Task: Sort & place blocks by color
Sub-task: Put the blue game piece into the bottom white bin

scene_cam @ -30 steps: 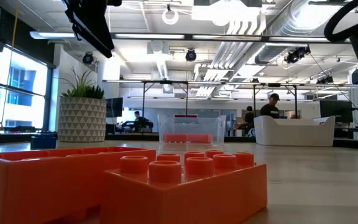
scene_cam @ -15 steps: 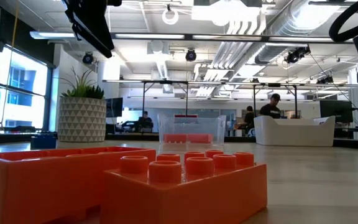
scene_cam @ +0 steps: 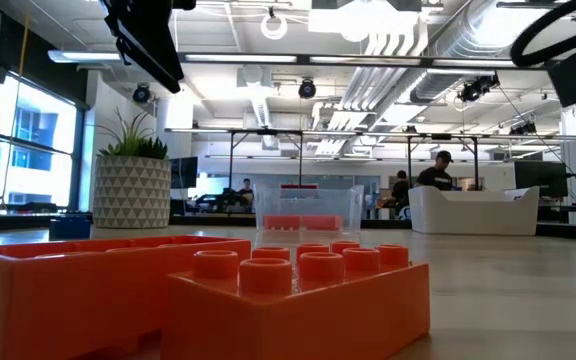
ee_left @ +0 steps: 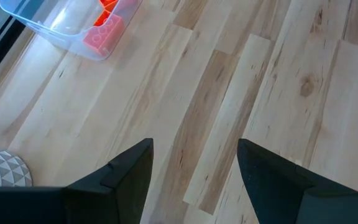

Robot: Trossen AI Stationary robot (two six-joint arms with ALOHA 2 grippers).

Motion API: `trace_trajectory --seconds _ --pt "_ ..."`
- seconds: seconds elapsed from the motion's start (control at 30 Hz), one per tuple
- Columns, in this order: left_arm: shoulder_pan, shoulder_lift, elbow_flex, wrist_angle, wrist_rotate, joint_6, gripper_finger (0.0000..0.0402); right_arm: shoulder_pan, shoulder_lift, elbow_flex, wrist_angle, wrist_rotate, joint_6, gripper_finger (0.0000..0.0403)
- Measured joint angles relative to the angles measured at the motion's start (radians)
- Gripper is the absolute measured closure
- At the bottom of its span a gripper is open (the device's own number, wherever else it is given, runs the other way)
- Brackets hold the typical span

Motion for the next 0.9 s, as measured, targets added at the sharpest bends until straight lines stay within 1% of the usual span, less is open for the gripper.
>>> trace_trajectory --seconds 0.13,0.23,0.4,0.5,0.77,0.9 --pt "0.0 0.0 0.0 0.001 0.0 0.0 0.0183 -0.011 -0.033 0.0 0.0 0.045 0.008 0.0187" --pt "0.0 0.0 0.0 0.002 0.0 0.0 0.0183 -0.019 -0.055 0.0 -0.005 0.056 0.012 0.0187" --pt "0.0 0.0 0.0 0.003 0.0 0.0 0.0183 -0.004 -0.056 0.0 -0.008 0.015 -0.079 0.0187" --pt "0.0 0.0 0.0 0.003 0.0 0.0 0.0183 0.013 -0.056 0.0 -0.009 0.014 -0.115 0.0187" --pt "0.0 0.0 0.0 0.003 -0.005 -0.001 0.0183 0.042 -0.05 0.0 -0.005 0.029 -0.117 0.0187" --pt "0.0 0.0 0.0 0.003 -0.012 -0.001 0.0183 0.042 -0.025 0.0 0.003 0.013 -0.132 0.0187"
